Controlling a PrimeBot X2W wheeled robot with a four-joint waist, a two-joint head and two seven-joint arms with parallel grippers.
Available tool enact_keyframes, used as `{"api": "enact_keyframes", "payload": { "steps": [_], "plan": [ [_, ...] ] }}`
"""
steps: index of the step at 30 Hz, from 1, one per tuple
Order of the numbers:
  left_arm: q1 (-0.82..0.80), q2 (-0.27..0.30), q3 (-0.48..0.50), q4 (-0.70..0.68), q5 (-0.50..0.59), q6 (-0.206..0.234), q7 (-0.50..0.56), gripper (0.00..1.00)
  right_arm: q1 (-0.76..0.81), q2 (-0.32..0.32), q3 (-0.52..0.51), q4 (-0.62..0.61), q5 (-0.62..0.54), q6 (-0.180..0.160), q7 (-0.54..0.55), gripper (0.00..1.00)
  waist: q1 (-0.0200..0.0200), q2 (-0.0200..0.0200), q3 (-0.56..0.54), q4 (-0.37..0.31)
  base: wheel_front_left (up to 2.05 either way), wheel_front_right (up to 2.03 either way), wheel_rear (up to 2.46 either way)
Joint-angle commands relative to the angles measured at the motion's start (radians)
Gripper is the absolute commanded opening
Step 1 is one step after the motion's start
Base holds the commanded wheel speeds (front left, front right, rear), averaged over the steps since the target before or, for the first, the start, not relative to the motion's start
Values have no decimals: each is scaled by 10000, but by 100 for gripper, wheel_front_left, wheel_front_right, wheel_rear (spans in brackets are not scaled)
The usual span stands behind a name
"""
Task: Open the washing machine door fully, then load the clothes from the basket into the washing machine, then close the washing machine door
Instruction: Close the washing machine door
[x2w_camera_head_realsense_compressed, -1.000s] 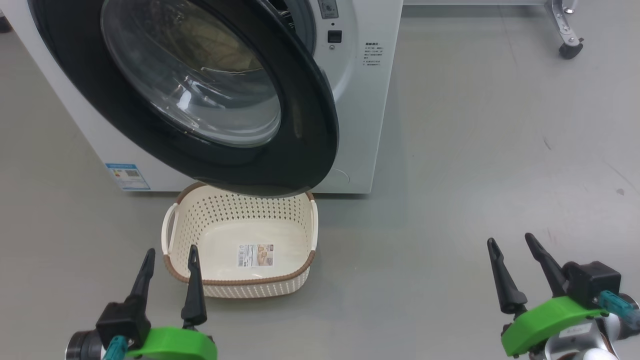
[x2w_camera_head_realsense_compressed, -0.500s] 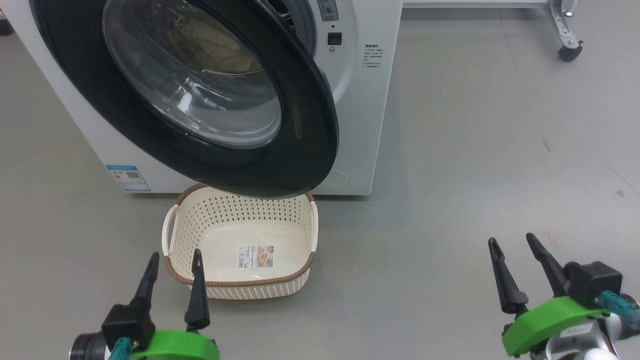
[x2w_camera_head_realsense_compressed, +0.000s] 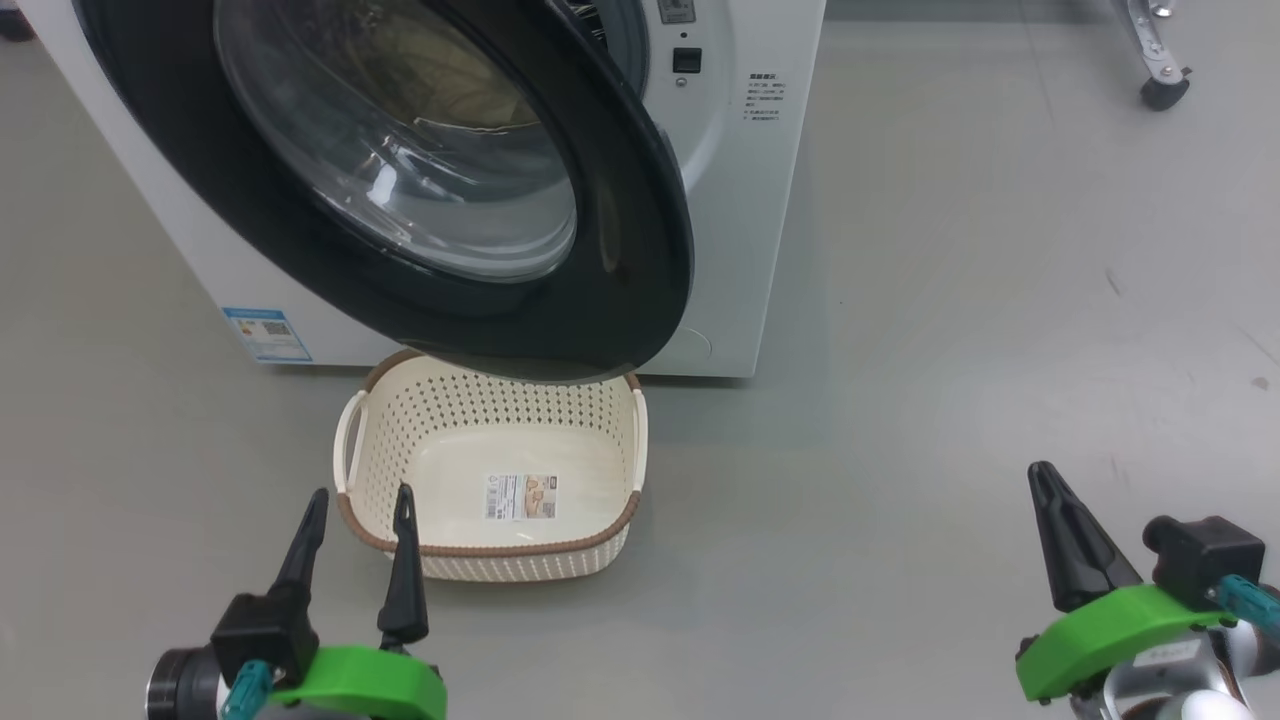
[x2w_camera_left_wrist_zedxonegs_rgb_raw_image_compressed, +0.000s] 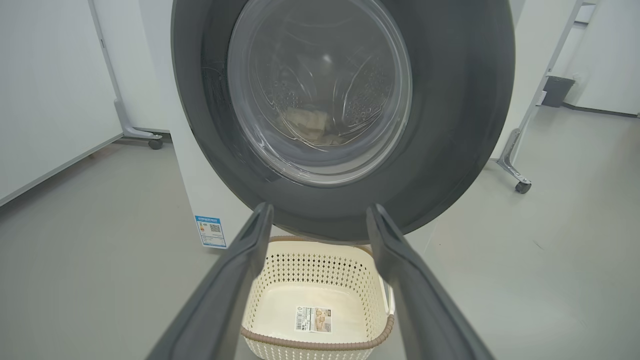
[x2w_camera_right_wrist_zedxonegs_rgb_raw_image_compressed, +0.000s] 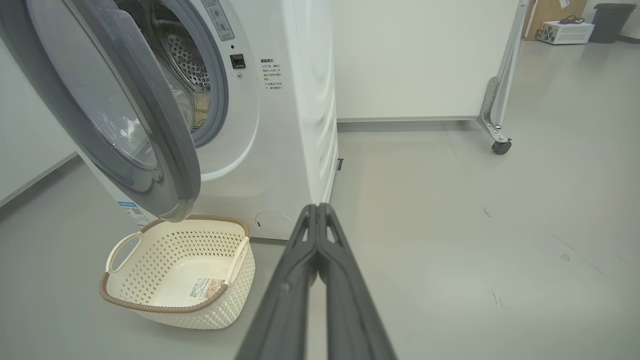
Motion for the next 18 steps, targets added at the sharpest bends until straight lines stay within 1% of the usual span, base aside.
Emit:
{"api": "enact_keyframes", "payload": {
  "steps": [1,5,9,18],
  "plan": [
    [-562,164,333,-254,98,-16,-39,100,-554,-97,188,-391,-43,-29,-2,0,0,0,28,104,0,0,0],
    [-703,99,243,-205,123,-65,-62,100,-816,-97,369,-434,-133,-29,41,0,0,0,75,442,0,0,0],
    [-858,3,149,-163,169,-94,-93,100,-1156,-97,677,-472,-194,-29,99,0,0,0,179,947,0,0,0],
    [-1275,-319,-141,17,287,-280,-172,100,-2136,-284,1379,82,-89,-29,97,0,0,0,316,2430,0,0,0]
  ]
}}
